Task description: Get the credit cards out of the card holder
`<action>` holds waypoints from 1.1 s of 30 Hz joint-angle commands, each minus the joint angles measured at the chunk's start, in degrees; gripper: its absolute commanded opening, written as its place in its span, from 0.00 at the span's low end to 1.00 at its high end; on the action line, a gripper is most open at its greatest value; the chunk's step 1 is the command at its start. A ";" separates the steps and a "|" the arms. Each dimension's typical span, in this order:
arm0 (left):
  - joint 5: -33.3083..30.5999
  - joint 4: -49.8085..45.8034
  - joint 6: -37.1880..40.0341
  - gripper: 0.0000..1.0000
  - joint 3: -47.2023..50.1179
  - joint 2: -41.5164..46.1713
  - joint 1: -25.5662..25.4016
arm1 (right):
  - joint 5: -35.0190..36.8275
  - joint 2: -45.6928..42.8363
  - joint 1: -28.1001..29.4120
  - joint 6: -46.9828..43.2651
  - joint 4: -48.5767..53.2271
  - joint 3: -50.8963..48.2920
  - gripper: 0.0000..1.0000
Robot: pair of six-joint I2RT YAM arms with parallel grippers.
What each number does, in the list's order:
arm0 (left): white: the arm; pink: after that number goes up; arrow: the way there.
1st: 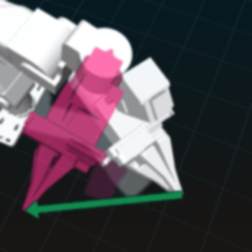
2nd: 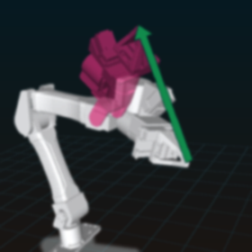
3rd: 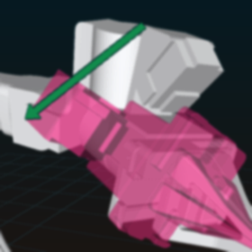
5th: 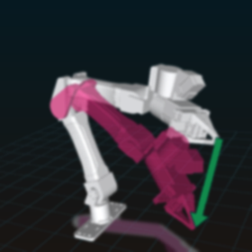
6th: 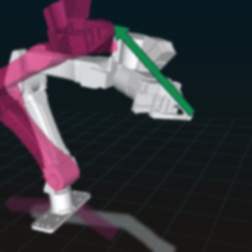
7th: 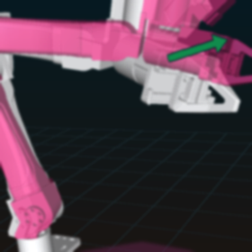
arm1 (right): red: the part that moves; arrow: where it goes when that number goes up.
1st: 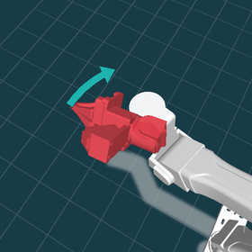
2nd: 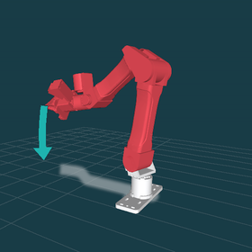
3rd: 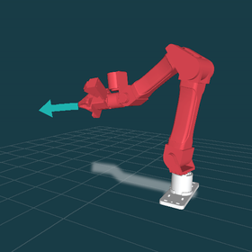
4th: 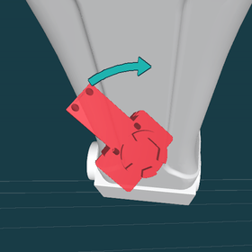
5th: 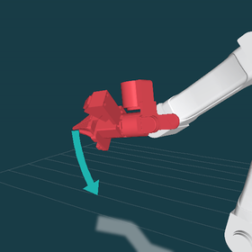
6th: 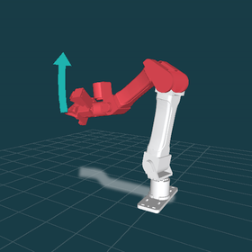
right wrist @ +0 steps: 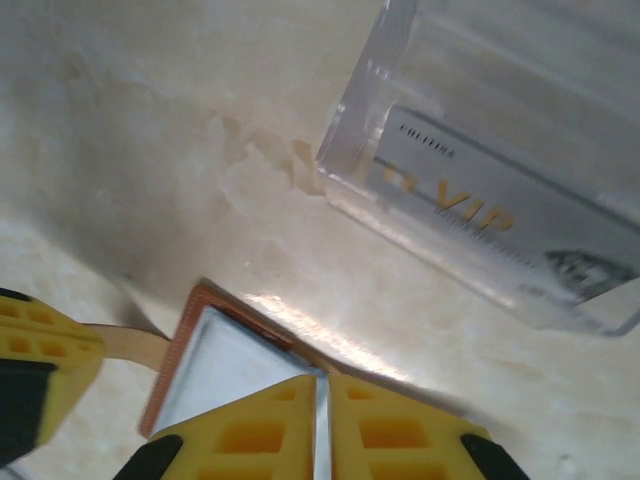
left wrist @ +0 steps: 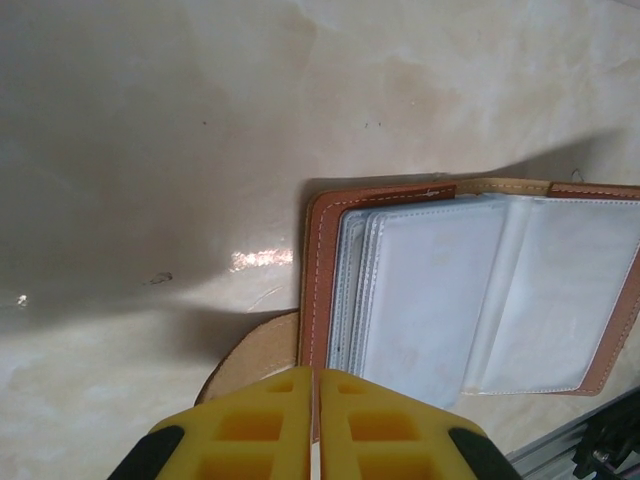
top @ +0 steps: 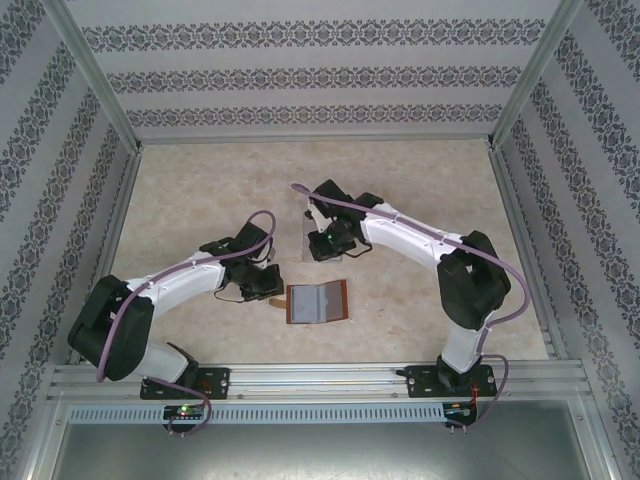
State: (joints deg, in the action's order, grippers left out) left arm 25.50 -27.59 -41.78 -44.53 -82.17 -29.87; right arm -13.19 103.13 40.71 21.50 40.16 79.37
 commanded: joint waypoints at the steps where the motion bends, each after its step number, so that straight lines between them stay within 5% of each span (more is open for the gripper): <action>1: 1.18 0.54 2.41 0.09 -1.62 -1.34 0.78 | -3.04 -2.02 1.44 12.99 -3.63 -2.05 0.10; 13: -0.20 -0.08 4.58 0.10 0.49 -3.94 0.74 | -4.34 -3.63 6.65 24.61 -9.63 -8.99 0.14; 33: -0.15 1.27 5.04 0.09 3.32 -6.56 0.71 | -5.22 -0.68 10.56 29.98 -13.97 -12.32 0.26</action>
State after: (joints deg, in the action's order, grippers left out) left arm 25.45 -27.31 -37.69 -42.17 -87.68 -29.87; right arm -17.54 101.30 50.33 49.89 27.11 66.98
